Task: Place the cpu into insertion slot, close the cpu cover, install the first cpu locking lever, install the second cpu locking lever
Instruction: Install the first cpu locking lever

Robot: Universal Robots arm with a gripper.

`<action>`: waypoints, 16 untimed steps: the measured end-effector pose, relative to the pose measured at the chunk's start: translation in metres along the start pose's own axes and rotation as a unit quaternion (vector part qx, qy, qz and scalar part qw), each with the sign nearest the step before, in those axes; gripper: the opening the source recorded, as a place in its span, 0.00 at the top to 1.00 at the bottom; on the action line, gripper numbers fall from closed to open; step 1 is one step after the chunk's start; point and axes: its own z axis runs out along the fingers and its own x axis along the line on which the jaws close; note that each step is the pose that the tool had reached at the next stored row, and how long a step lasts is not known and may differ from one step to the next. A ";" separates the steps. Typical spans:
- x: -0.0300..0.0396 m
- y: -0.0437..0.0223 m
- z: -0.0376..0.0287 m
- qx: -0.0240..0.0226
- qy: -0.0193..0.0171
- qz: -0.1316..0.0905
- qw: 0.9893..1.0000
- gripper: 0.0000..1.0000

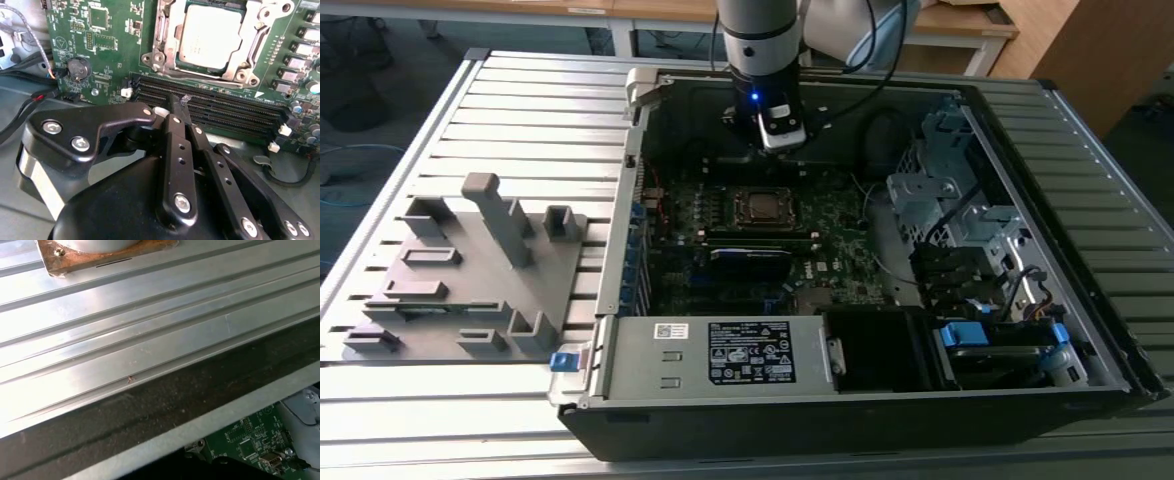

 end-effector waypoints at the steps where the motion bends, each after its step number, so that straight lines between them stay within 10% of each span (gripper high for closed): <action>1: 0.0000 0.0000 0.0001 0.000 0.000 0.000 1.000 0.90; 6: -0.0001 0.0001 -0.0001 0.000 0.001 0.000 1.000 0.90; 9: -0.0001 0.0000 0.0001 0.004 0.010 0.001 1.000 0.90; 16: -0.0003 0.0003 -0.0011 0.005 0.011 0.001 1.000 0.90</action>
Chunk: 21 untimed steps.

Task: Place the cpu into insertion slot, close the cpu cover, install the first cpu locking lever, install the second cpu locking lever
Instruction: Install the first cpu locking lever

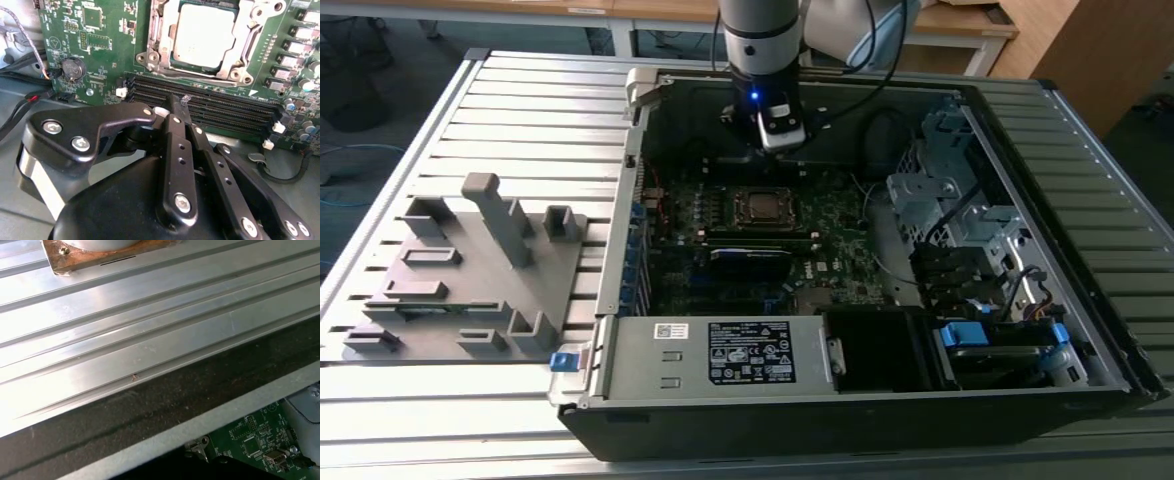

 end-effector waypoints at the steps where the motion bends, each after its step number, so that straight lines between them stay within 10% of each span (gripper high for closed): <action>1: -0.0001 0.0001 -0.0008 0.000 0.000 0.000 1.000 0.90; 21: 0.0008 -0.0018 -0.0018 0.006 -0.003 -0.001 1.000 0.90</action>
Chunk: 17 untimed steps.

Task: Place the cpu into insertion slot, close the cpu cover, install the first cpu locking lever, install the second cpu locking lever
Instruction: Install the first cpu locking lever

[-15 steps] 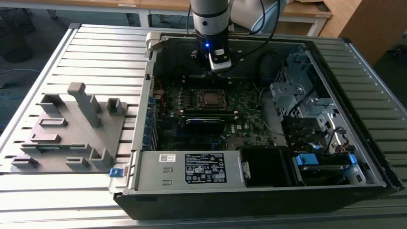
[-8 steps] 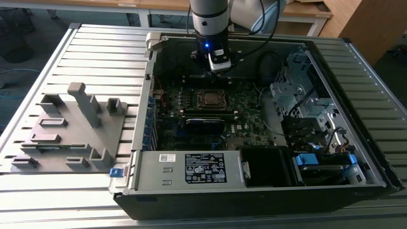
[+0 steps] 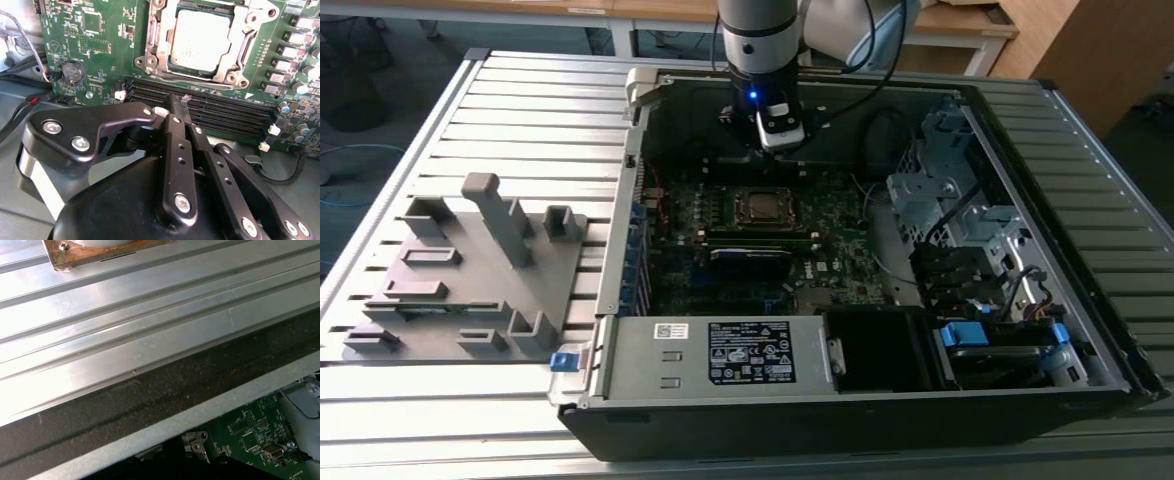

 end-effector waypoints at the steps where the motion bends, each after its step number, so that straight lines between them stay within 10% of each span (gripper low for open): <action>1: 0.0000 0.0000 0.0000 0.000 0.000 0.000 1.000 0.90; 6: 0.0000 0.0000 0.0000 0.004 -0.002 -0.001 1.000 0.90; 13: 0.0000 0.0000 0.0001 0.027 -0.011 -0.005 1.000 0.90; 17: 0.0000 0.0000 0.0001 0.027 -0.011 -0.005 1.000 0.90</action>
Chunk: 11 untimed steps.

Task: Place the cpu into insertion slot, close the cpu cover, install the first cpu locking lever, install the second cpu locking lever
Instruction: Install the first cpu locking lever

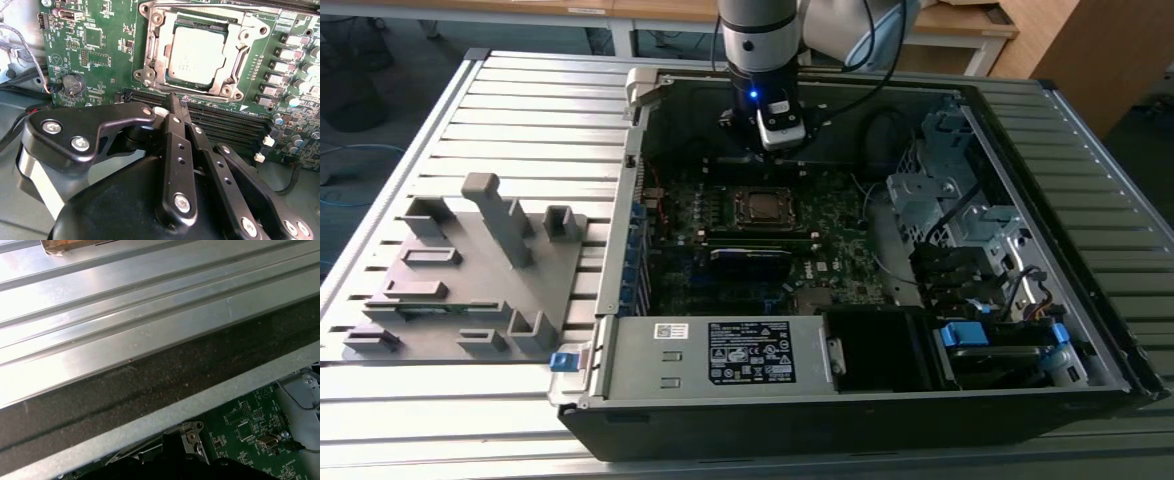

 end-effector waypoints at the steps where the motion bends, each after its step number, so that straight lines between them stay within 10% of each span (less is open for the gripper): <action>1: 0.0000 0.0000 0.0000 0.000 0.000 0.000 1.000 0.90; 11: -0.0003 0.0002 0.0002 0.001 0.003 0.000 1.000 0.90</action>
